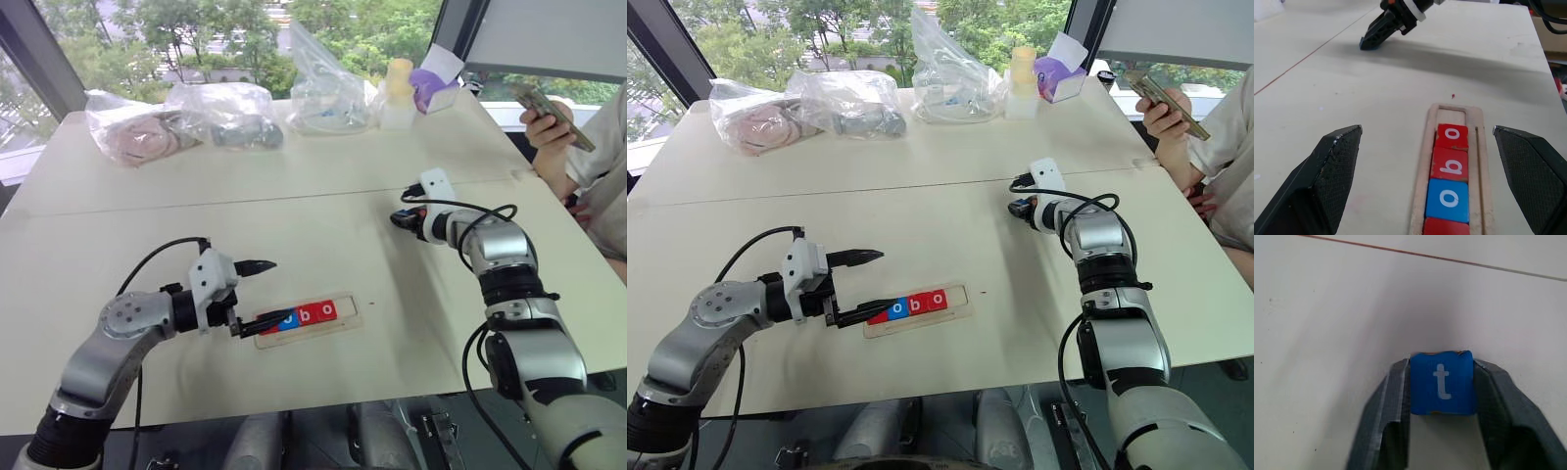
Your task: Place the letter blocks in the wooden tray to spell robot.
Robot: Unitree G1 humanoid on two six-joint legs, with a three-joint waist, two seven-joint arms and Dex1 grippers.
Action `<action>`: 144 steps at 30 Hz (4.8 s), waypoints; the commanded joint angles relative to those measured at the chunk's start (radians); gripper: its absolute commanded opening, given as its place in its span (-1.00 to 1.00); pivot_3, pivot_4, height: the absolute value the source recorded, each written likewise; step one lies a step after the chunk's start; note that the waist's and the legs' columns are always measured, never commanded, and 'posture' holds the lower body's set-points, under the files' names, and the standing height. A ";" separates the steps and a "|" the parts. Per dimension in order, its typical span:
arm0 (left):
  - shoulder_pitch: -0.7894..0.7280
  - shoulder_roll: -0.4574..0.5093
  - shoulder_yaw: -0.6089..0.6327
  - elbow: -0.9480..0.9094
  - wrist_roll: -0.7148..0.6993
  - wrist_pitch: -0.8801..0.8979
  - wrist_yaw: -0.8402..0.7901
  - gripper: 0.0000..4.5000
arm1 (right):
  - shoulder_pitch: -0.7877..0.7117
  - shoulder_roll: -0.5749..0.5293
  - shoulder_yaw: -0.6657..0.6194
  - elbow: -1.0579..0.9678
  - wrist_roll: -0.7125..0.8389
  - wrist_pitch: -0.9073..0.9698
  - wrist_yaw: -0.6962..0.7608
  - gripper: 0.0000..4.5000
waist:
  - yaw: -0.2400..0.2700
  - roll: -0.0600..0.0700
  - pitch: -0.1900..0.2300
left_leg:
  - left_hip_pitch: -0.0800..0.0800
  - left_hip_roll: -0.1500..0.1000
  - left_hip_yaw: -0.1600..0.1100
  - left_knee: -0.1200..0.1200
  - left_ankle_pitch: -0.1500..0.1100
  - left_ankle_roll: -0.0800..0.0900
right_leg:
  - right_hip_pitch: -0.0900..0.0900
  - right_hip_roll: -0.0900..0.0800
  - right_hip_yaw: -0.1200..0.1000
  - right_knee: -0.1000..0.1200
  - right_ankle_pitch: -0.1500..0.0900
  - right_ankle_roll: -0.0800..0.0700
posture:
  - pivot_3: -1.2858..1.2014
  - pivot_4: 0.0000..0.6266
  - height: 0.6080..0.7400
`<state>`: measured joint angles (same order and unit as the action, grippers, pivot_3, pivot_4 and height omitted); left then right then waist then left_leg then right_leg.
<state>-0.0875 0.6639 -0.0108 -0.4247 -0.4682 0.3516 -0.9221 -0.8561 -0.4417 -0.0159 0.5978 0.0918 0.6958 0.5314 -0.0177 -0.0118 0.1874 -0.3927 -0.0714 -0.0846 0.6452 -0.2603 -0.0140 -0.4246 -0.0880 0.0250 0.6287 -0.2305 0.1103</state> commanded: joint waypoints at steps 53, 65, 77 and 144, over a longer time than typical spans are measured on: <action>0.052 0.032 0.045 -0.057 -0.030 0.008 -0.040 1.00 | 0.444 -0.539 0.261 -0.499 0.012 -0.568 0.744 0.75 | 0.008 -0.001 0.000 | 0.000 0.001 -0.001 0.001 -0.002 0.003 | 0.006 -0.001 -0.002 -0.009 -0.002 0.001 | 0.03 -0.52 1.00; 0.052 0.033 0.042 -0.022 -0.017 -0.024 -0.068 1.00 | 0.436 -0.457 0.225 -0.660 0.111 -0.447 0.749 -0.51 | 0.004 0.001 0.001 | 0.001 0.001 -0.001 0.001 -0.002 0.003 | 0.006 -0.001 -0.001 -0.008 -0.002 -0.002 | 0.03 -0.52 1.00; 0.053 0.015 0.029 -0.006 -0.002 -0.046 -0.070 1.00 | 0.344 -0.338 0.351 -0.748 0.038 -0.337 0.721 -0.51 | 0.010 0.001 0.001 | 0.000 0.001 -0.001 0.001 -0.002 0.003 | 0.005 -0.001 -0.001 -0.009 -0.001 0.000 | 0.03 -0.52 1.00; 0.035 -0.016 -0.006 -0.026 0.006 -0.033 -0.009 1.00 | 0.187 -0.305 0.329 -0.497 -0.080 -0.459 0.700 0.98 | 0.006 0.001 0.001 | 0.000 0.000 -0.001 0.001 -0.002 0.003 | 0.005 -0.001 -0.001 -0.008 0.000 0.001 | 0.03 -0.52 1.00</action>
<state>-0.0519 0.6475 -0.0237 -0.4399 -0.4626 0.3388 -0.9301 -0.6468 -0.7537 0.3379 0.1018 0.0131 0.2553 1.2365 -0.0115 -0.0109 0.1882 -0.3929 -0.0710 -0.0855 0.6466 -0.2621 -0.0114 -0.4198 -0.0887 0.0236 0.6203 -0.2308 0.1110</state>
